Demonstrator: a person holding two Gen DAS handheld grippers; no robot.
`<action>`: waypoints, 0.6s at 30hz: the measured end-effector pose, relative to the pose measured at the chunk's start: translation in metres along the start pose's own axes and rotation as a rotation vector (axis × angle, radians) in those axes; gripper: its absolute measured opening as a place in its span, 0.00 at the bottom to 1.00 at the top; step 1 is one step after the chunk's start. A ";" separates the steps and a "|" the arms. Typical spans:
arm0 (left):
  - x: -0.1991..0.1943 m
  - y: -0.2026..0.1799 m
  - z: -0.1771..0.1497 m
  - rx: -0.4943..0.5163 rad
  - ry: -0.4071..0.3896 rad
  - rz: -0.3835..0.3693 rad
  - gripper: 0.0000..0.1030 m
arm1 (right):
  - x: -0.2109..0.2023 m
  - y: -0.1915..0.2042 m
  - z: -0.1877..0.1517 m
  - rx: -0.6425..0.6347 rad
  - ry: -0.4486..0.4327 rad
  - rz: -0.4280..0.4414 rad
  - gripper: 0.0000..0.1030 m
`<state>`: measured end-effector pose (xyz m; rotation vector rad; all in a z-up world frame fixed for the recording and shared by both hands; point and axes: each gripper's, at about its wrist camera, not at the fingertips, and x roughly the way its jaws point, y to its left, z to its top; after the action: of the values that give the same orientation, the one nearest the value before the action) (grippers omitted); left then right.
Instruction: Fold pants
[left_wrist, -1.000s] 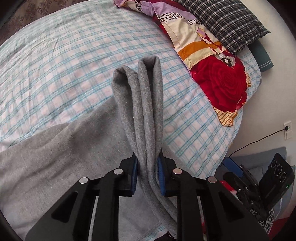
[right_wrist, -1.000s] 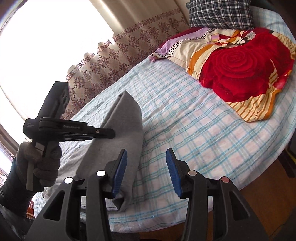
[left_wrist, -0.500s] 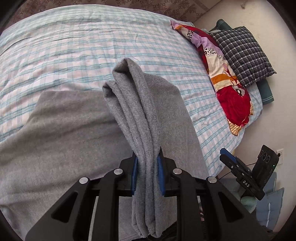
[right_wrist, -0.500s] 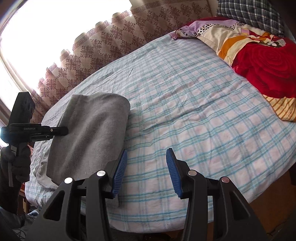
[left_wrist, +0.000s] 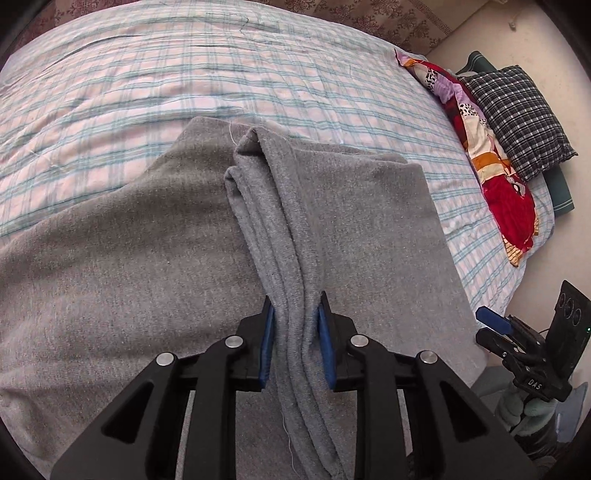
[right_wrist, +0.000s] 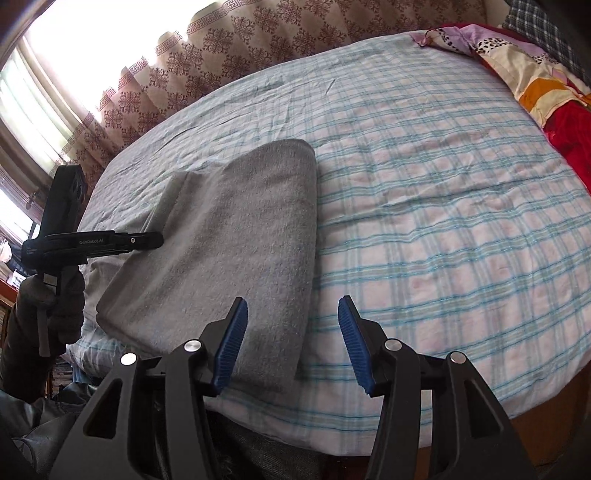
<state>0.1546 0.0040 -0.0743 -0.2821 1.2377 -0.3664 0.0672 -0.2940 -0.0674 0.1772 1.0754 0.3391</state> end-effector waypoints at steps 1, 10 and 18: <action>0.003 -0.001 -0.002 0.012 -0.002 0.015 0.24 | 0.004 0.002 -0.002 -0.007 0.012 -0.016 0.50; -0.009 0.000 -0.007 0.049 -0.065 0.095 0.41 | -0.010 -0.004 -0.007 0.019 0.019 -0.045 0.51; -0.042 -0.029 -0.020 0.140 -0.143 0.092 0.52 | -0.028 0.002 -0.032 -0.021 0.065 -0.061 0.51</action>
<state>0.1198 -0.0044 -0.0326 -0.1283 1.0750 -0.3454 0.0264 -0.3029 -0.0580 0.1144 1.1387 0.3027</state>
